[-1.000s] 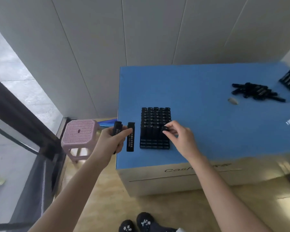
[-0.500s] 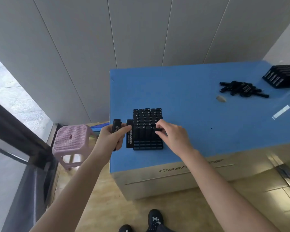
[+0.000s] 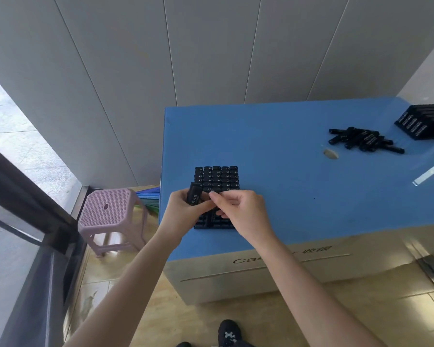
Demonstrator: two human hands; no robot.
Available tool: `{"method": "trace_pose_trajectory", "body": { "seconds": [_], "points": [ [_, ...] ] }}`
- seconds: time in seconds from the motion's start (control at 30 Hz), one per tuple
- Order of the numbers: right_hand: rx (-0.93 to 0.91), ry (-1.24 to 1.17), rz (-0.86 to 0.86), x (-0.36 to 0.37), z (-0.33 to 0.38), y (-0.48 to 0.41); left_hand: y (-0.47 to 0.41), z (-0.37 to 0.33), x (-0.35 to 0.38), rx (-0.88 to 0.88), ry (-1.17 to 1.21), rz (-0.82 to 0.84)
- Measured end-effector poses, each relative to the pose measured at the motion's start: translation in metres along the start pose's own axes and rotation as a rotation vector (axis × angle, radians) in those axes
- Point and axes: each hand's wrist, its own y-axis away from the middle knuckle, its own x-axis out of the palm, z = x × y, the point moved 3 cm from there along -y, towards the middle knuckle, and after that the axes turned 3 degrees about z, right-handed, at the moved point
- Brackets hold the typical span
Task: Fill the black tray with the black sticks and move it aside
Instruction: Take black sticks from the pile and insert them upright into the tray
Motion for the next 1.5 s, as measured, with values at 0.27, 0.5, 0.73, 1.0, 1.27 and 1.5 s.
{"method": "trace_pose_trajectory", "body": {
  "seconds": [0.27, 0.5, 0.73, 1.0, 1.27, 1.5],
  "points": [
    [0.048, 0.0, 0.078, -0.023, -0.016, -0.004, -0.002, 0.006, 0.008, -0.071, -0.014, 0.082],
    [-0.092, 0.381, 0.09, -0.056, -0.033, -0.015, -0.007, 0.02, -0.009, -0.259, 0.225, 0.065],
    [-0.205, 0.352, 0.013, -0.043, -0.052, -0.021, -0.009, 0.027, -0.009, -0.279, 0.221, 0.084],
    [-0.486, 0.617, -0.076, -0.038, -0.044, -0.021, -0.011, 0.027, -0.014, -0.246, 0.211, 0.078],
    [-0.49, 0.681, -0.027, -0.037, -0.036, -0.03, -0.014, 0.024, -0.017, -0.168, 0.172, 0.081],
    [-0.529, 0.696, -0.003, -0.037, -0.035, -0.029, -0.016, 0.023, -0.022, -0.107, 0.166, 0.028]
  ]
}}
